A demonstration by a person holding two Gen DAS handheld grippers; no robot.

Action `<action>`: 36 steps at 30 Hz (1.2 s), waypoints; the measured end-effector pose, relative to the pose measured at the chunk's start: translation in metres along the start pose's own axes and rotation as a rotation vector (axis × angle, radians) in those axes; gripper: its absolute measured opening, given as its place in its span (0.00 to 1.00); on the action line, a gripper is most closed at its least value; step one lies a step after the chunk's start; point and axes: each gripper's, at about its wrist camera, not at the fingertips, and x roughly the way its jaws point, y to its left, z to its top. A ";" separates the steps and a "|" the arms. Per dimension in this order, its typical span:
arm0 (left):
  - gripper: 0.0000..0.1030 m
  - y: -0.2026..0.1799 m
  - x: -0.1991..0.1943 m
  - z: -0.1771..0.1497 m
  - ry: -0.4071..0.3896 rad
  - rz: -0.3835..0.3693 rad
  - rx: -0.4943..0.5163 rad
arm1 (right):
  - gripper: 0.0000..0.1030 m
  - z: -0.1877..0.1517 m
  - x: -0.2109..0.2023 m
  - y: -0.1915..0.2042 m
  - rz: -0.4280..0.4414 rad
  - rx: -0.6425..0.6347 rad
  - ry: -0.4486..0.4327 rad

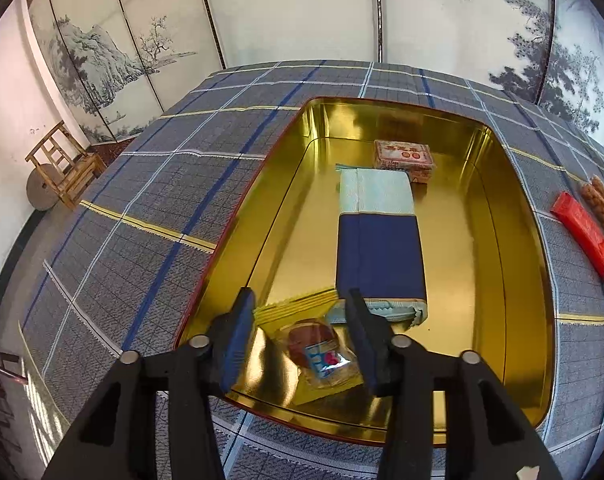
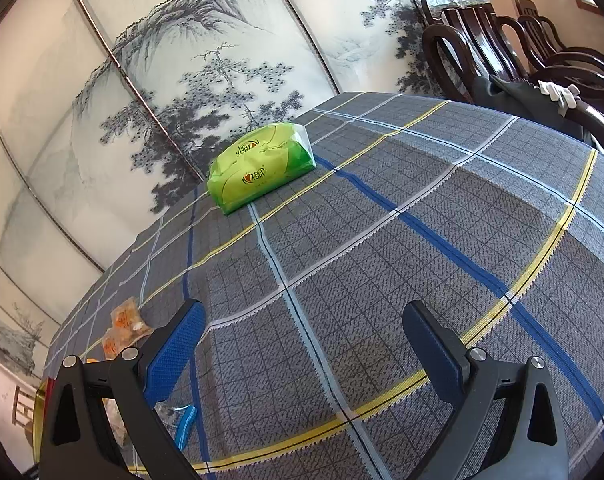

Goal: Organize snacks
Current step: 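Raise the left gripper away from the tin, then grasp the clear packet with blue ends with the right gripper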

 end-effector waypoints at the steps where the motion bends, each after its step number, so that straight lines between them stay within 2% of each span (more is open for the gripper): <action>1: 0.69 0.001 -0.003 -0.001 -0.027 -0.024 -0.007 | 0.96 -0.001 0.000 -0.002 -0.002 0.001 0.001; 5: 0.82 0.006 -0.031 0.000 -0.172 -0.069 -0.035 | 0.96 -0.004 -0.001 -0.007 -0.012 0.001 0.003; 7: 0.91 0.007 -0.056 0.000 -0.276 -0.102 -0.049 | 0.96 -0.006 -0.002 -0.008 -0.019 -0.005 0.005; 10: 1.00 0.006 -0.093 -0.002 -0.400 -0.136 -0.043 | 0.96 -0.006 -0.003 -0.003 -0.039 -0.033 0.018; 13: 0.99 0.003 -0.117 -0.007 -0.458 -0.161 -0.020 | 0.96 -0.011 -0.006 0.015 -0.069 -0.123 0.035; 17: 0.99 0.004 -0.128 -0.026 -0.455 -0.223 0.001 | 0.96 -0.038 -0.017 0.057 -0.006 -0.344 0.077; 21: 0.99 0.005 -0.133 -0.051 -0.443 -0.238 0.014 | 0.96 -0.067 -0.029 0.093 -0.007 -0.554 0.096; 27: 0.99 0.015 -0.125 -0.092 -0.382 -0.254 -0.019 | 0.96 -0.078 -0.039 0.107 0.015 -0.618 0.112; 30: 0.99 0.016 -0.113 -0.109 -0.332 -0.254 -0.015 | 0.96 -0.078 -0.025 0.121 0.048 -0.664 0.155; 36: 0.99 0.014 -0.112 -0.127 -0.290 -0.297 -0.032 | 0.94 -0.087 0.002 0.138 0.040 -0.781 0.222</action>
